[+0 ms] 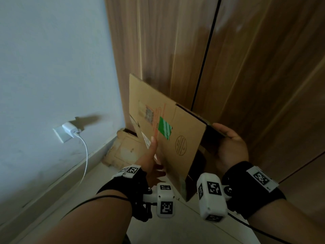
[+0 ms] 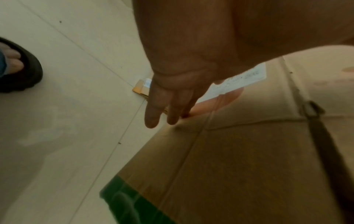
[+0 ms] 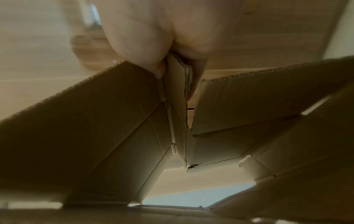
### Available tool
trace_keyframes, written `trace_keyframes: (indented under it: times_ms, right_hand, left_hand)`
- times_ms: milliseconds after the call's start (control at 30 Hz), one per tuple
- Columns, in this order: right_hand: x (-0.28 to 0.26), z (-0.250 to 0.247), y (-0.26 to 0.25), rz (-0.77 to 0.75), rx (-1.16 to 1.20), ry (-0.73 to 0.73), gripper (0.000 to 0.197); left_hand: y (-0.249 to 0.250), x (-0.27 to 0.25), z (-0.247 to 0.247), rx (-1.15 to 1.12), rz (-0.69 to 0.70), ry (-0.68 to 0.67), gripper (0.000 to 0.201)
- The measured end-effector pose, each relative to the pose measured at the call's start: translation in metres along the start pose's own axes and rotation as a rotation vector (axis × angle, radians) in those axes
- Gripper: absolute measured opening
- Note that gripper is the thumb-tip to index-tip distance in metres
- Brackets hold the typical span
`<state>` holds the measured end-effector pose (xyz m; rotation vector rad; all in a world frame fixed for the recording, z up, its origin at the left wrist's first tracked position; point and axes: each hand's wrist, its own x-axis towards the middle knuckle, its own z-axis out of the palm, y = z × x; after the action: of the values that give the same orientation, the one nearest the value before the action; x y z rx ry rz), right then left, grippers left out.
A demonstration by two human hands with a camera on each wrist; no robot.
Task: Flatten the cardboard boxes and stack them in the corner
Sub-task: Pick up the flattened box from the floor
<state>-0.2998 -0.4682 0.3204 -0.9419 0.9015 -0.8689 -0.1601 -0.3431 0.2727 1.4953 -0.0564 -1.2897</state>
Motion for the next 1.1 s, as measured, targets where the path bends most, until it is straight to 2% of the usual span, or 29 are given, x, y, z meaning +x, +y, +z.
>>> trace_keyframes:
  times_ms: [100, 267, 367, 433, 567, 667, 733, 767, 833, 933, 967, 1033, 1100]
  right_hand:
    - [-0.001, 0.001, 0.004, 0.011, 0.003, -0.001, 0.039]
    - [-0.009, 0.008, 0.022, 0.035, -0.122, -0.103, 0.043]
    - [-0.013, 0.012, 0.027, -0.005, -0.242, -0.152, 0.043]
    - [-0.016, 0.014, 0.029, -0.010, -0.295, -0.211, 0.042]
    - [-0.024, 0.016, 0.041, -0.138, -0.656, -0.393, 0.043]
    - [-0.028, 0.018, 0.049, -0.135, -0.647, -0.511, 0.038]
    - [-0.028, 0.019, 0.051, -0.097, -0.675, -0.578, 0.031]
    - [-0.026, 0.019, 0.053, -0.097, -0.751, -0.606, 0.039]
    - [-0.026, 0.018, 0.060, -0.171, -0.946, -0.574, 0.061]
    - [-0.026, 0.019, 0.067, -0.353, -1.038, -0.336, 0.046]
    - [-0.024, 0.018, 0.066, -0.349, -0.994, -0.273, 0.041]
    - [-0.018, 0.017, 0.059, -0.234, -0.802, -0.188, 0.032]
    - [-0.012, 0.014, 0.048, -0.121, -0.623, -0.151, 0.034]
  left_hand:
    - [0.005, -0.002, 0.005, -0.184, 0.072, -0.094, 0.129]
    - [0.007, 0.001, 0.009, -0.336, 0.188, -0.170, 0.114]
    - [0.009, 0.000, 0.006, -0.354, 0.215, -0.176, 0.123]
    - [0.009, 0.001, 0.004, -0.357, 0.235, -0.188, 0.127]
    - [0.010, 0.002, 0.005, -0.392, 0.266, -0.169, 0.100]
    - [0.008, 0.001, 0.007, -0.360, 0.262, -0.150, 0.098]
    - [0.007, -0.001, 0.009, -0.351, 0.252, -0.169, 0.088]
    - [0.007, -0.002, 0.010, -0.360, 0.247, -0.182, 0.082]
    - [0.006, -0.004, 0.013, -0.368, 0.244, -0.208, 0.074]
    - [0.002, -0.005, 0.019, -0.272, 0.250, -0.262, 0.079]
    - [0.002, -0.007, 0.021, -0.236, 0.248, -0.273, 0.087]
    - [0.002, -0.009, 0.022, -0.193, 0.236, -0.255, 0.100]
    - [0.004, -0.007, 0.020, -0.139, 0.221, -0.153, 0.096]
